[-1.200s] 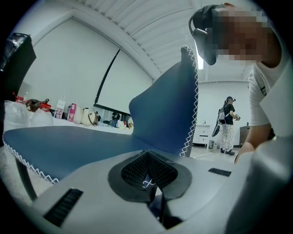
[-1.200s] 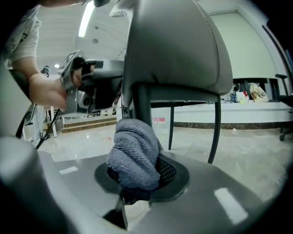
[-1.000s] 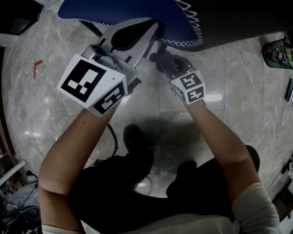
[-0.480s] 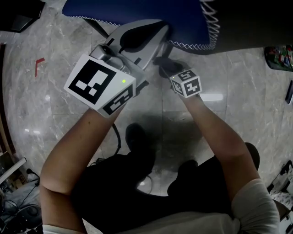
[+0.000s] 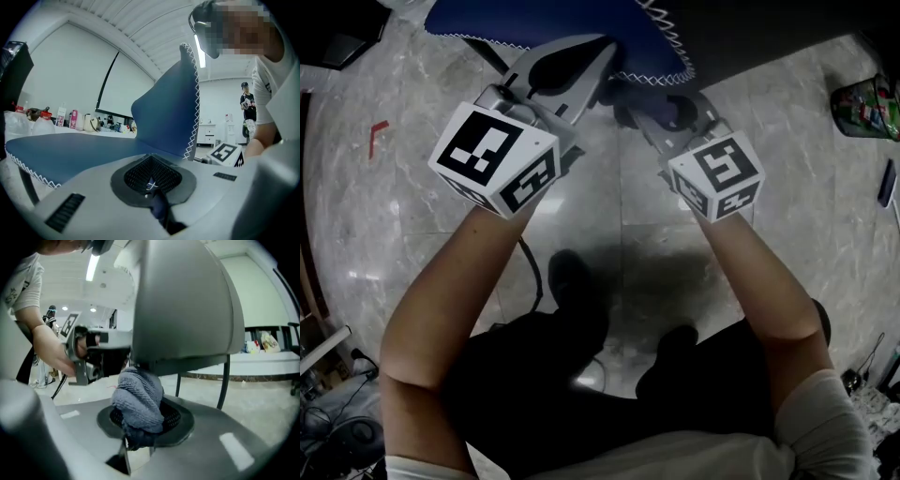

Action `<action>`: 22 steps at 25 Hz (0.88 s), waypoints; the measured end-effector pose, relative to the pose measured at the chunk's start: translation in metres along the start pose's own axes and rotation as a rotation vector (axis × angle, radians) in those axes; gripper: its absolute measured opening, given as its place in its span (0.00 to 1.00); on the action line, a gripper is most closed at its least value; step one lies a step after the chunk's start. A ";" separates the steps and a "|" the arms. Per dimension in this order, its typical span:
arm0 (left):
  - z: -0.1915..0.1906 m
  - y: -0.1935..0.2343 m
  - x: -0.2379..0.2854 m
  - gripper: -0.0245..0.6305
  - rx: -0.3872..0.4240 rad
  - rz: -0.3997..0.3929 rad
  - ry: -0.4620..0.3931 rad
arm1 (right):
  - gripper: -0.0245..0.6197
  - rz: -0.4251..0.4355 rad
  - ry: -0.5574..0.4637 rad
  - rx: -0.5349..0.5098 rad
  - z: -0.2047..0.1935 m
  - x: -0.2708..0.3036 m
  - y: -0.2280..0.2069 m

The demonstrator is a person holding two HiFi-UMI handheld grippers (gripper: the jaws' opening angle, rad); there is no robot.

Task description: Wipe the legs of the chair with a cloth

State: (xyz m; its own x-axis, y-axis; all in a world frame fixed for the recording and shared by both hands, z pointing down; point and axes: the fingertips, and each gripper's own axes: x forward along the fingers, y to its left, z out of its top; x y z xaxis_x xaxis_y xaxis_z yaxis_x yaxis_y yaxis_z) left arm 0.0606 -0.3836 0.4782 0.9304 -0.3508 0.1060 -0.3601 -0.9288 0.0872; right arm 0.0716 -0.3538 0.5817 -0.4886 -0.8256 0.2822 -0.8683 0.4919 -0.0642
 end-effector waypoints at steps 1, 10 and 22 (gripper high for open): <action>0.000 -0.001 0.000 0.05 0.005 0.003 0.003 | 0.18 0.003 -0.013 -0.018 0.010 -0.004 0.000; 0.000 0.000 0.002 0.05 0.000 0.003 0.012 | 0.18 -0.009 0.199 0.069 -0.110 0.026 -0.005; -0.006 0.003 0.001 0.05 -0.001 -0.034 0.002 | 0.18 -0.020 0.505 0.148 -0.265 0.083 -0.013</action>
State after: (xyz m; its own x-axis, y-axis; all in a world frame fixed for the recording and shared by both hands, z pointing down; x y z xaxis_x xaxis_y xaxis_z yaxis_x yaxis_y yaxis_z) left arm 0.0603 -0.3860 0.4841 0.9421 -0.3183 0.1051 -0.3279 -0.9402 0.0922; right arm 0.0655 -0.3553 0.8598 -0.4016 -0.5803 0.7085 -0.8975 0.4034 -0.1783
